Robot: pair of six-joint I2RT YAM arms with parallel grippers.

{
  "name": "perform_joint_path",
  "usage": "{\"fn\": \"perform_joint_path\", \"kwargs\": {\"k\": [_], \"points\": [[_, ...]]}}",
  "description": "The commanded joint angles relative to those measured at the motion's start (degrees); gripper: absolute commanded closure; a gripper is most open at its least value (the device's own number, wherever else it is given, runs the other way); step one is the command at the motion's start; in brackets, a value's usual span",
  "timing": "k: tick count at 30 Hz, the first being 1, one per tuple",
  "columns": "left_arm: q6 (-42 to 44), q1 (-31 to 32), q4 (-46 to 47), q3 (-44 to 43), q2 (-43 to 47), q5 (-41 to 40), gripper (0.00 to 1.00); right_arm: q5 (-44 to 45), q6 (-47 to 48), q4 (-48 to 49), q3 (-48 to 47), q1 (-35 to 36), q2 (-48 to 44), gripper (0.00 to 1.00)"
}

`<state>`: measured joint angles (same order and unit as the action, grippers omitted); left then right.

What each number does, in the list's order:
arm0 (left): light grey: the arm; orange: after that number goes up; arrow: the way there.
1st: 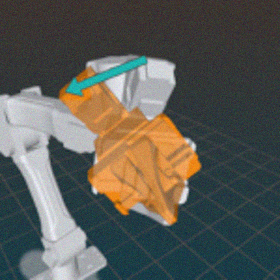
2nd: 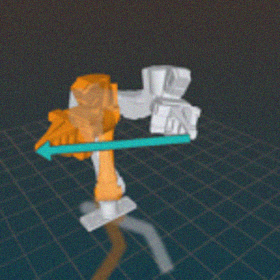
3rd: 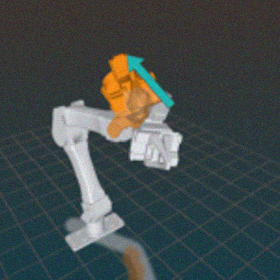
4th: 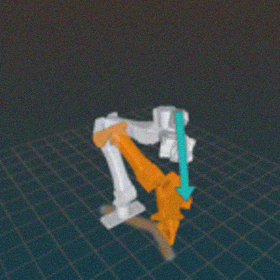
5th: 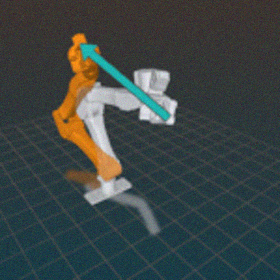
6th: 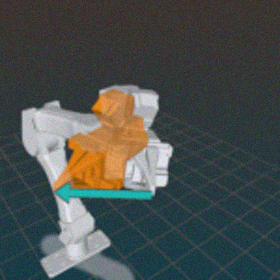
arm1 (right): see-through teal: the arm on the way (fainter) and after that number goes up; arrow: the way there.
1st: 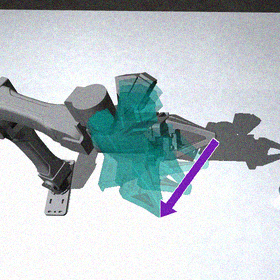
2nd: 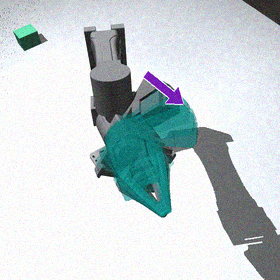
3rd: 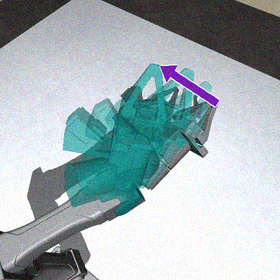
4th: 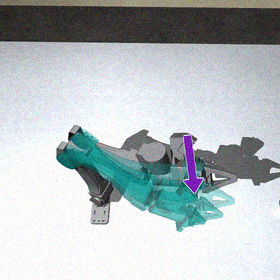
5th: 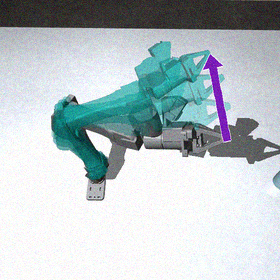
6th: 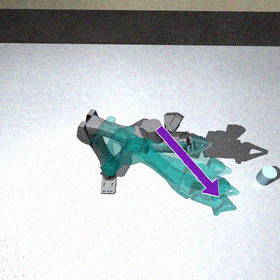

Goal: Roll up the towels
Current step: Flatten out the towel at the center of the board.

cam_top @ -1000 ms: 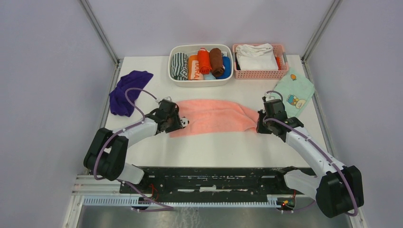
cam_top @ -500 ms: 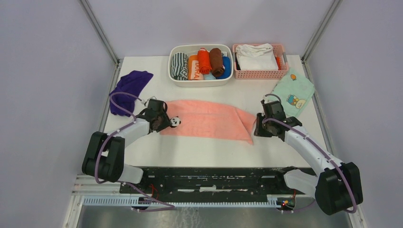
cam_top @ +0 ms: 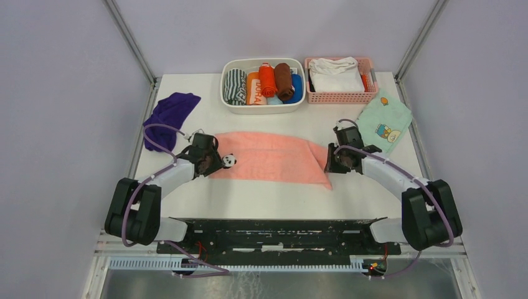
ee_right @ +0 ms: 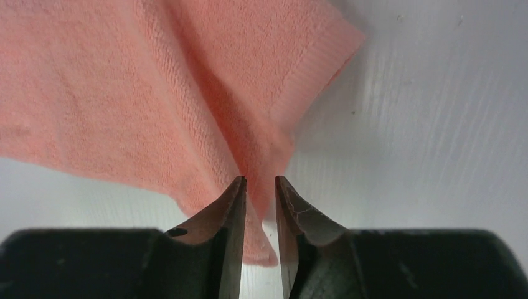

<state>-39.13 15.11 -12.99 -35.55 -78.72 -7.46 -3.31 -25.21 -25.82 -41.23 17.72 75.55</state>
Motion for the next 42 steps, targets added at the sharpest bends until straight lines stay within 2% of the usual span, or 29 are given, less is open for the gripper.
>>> {"fn": "perform_joint_path", "kwargs": {"k": [1,6,13,17,22,26,32,37,42], "points": [[1.61,-0.30,0.65,1.04,1.54,-1.77,0.49,1.34,-1.51,9.79,-2.70,-0.13,4.29,0.70],[1.37,-0.34,1.13,1.55,1.08,-2.13,0.49,4.22,-4.36,13.06,-4.13,-2.39,11.74,0.77],[0.60,-0.41,3.03,0.84,-0.67,-0.95,0.49,6.98,-6.58,14.29,-11.35,-6.21,21.90,0.79],[0.70,-0.35,3.55,-0.77,-1.26,-0.35,0.49,8.31,-4.79,12.29,-18.18,-7.07,25.09,0.78],[1.11,-0.30,2.66,-2.13,2.12,0.25,0.48,8.13,0.07,7.73,-20.21,-7.04,19.97,0.72],[2.17,-0.32,-1.35,-3.26,7.52,-1.81,0.43,6.67,2.14,3.21,-16.98,-6.91,13.17,0.65],[3.62,-0.43,-7.20,-2.83,14.46,-6.11,0.34,8.23,3.02,-2.51,-10.60,-6.93,5.67,0.60],[2.73,-0.91,-8.71,-0.41,15.49,-7.74,0.29,8.89,3.34,-2.94,-8.57,-6.86,5.82,0.60],[0.82,-2.24,-7.16,0.99,13.75,-5.89,0.27,6.34,3.07,-2.67,-9.53,-6.90,8.92,0.61]]}}
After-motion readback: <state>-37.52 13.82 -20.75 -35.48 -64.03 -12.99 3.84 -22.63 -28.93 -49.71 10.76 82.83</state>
